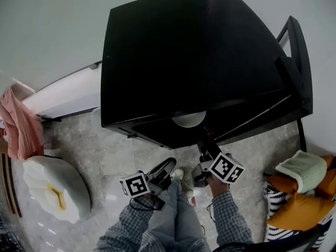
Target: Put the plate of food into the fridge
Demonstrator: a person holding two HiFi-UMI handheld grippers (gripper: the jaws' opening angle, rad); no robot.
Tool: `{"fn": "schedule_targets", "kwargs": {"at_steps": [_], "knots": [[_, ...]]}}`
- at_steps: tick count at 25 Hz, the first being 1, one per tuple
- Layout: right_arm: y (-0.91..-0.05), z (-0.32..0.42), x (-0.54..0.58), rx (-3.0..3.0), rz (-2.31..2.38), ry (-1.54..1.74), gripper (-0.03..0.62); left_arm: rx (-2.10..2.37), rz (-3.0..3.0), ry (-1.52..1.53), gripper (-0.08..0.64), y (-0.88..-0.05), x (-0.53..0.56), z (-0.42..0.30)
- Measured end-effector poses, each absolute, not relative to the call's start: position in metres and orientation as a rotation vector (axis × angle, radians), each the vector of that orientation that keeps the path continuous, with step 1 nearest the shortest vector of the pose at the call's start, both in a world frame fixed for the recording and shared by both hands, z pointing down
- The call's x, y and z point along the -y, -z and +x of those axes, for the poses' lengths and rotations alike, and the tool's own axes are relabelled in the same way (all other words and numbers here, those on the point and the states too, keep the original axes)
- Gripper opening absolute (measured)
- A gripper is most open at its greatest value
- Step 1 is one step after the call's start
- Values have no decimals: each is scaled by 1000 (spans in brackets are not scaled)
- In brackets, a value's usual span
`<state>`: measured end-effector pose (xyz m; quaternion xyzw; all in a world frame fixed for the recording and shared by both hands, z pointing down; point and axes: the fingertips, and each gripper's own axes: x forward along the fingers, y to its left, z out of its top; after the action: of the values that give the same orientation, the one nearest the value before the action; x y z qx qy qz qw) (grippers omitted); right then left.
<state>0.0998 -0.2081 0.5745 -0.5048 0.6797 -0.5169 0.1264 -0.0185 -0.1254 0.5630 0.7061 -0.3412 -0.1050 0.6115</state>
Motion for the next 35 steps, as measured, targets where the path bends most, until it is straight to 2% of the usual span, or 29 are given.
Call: {"fn": "schedule_targets", "kwargs": {"at_steps": [2,5,7,25,35], "knots": [[-565,103,192,-2017,-1482,1479,164,762,1724,206,91,-548,127,-13],[-551,110,171,-2061,-1520,1435,47,764,1797,179,34,-526,128,-10],[-540,115,158,-2078,-1525,1415,8,755,1844,159,10,-510,128,-7],[-396,153,106,-2303,-1571,992,8,549,2169,31,6,-379,104,40],[-333,146,111,-2410,-1495,732,8,479,2277,124,6,-316,109,42]]}}
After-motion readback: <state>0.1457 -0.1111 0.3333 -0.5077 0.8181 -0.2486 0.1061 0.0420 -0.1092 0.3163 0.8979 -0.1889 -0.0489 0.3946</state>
